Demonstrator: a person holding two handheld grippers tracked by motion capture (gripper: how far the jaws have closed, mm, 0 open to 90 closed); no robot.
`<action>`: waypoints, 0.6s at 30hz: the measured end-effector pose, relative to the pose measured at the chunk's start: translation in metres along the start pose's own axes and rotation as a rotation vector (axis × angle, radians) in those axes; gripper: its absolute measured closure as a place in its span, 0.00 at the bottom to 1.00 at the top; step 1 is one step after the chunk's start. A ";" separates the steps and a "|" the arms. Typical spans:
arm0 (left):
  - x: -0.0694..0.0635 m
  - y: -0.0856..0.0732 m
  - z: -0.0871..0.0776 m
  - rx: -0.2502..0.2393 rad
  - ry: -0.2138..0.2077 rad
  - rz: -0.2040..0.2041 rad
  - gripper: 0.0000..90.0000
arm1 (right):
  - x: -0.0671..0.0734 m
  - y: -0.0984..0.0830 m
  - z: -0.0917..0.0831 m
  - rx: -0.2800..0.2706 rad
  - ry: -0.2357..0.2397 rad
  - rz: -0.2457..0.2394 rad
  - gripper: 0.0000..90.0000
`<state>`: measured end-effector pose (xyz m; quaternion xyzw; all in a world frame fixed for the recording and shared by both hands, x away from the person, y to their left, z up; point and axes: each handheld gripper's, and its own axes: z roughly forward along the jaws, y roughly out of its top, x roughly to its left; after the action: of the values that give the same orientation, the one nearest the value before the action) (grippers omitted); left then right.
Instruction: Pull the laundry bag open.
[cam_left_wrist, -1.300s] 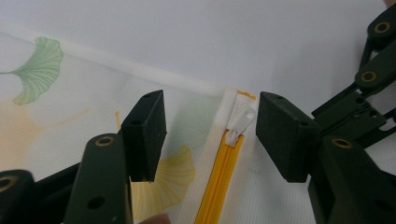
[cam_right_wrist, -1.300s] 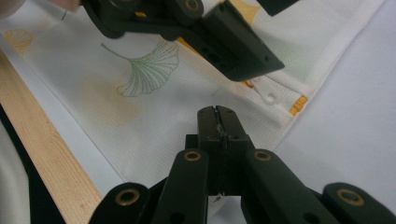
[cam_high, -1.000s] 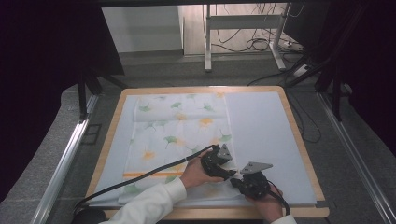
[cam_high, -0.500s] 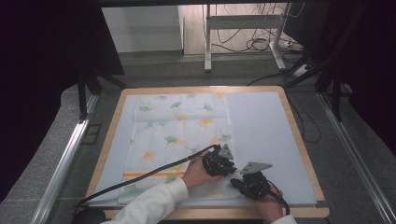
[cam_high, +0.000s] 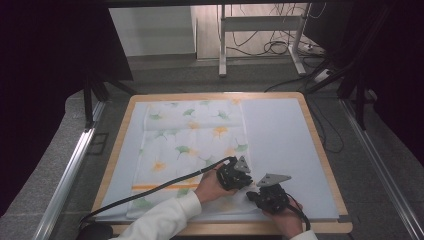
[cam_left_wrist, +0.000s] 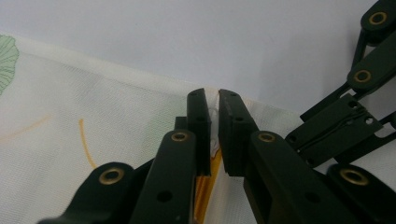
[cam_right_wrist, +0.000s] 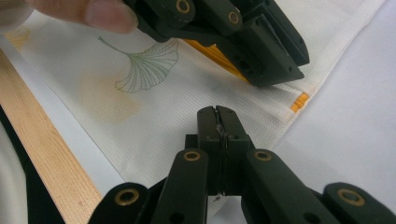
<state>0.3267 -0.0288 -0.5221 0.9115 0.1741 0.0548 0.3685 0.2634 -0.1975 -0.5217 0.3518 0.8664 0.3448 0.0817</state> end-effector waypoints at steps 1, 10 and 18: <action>0.000 0.000 0.000 -0.001 0.001 -0.002 0.94 | 0.000 0.000 0.000 0.001 0.000 0.000 0.98; 0.001 -0.002 0.001 -0.016 -0.013 -0.027 0.94 | -0.004 0.001 -0.001 -0.006 -0.034 0.026 0.98; 0.001 -0.002 0.000 -0.006 -0.007 -0.019 0.94 | -0.015 0.005 0.002 -0.008 -0.061 0.094 0.99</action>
<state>0.3270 -0.0272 -0.5234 0.9089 0.1814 0.0485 0.3724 0.2781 -0.2034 -0.5218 0.4021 0.8447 0.3408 0.0929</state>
